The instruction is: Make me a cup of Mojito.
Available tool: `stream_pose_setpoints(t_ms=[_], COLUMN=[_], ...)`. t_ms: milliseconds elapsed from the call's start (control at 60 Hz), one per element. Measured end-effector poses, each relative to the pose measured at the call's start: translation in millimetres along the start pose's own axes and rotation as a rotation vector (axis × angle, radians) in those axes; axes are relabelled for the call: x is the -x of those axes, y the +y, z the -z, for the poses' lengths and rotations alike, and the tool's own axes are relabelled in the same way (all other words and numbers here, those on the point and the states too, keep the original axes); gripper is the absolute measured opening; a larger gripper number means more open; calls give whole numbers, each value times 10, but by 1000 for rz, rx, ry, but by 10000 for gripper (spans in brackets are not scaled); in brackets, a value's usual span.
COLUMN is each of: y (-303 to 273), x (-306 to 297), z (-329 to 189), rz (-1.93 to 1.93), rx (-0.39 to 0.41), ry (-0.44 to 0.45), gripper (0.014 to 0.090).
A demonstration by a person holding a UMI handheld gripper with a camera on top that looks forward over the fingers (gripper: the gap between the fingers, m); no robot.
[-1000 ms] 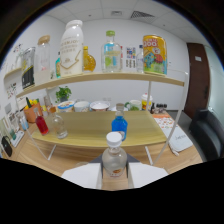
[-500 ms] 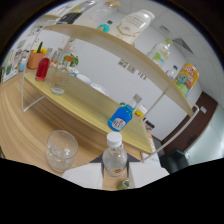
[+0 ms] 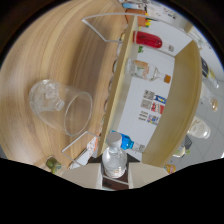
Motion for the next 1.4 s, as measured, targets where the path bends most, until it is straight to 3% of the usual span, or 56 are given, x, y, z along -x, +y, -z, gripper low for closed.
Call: stream_pose_setpoints(t_ms=[317,567,700,917,1000,1117,1400], y=[-175,-199,-203,-97,40,120,-20], x=[-41,-97,-230,-649,-615,-250,994], z=[41,105,189,364,353,219,-307], rz=[383,307,18,-798,-1119,-1485,-1768], rx=[25,-11,-88,-337,-371,-370,-194], ry=[46,42,15,-19,-77,-224,-486], gripper=[342,344,345,347,346,346,345])
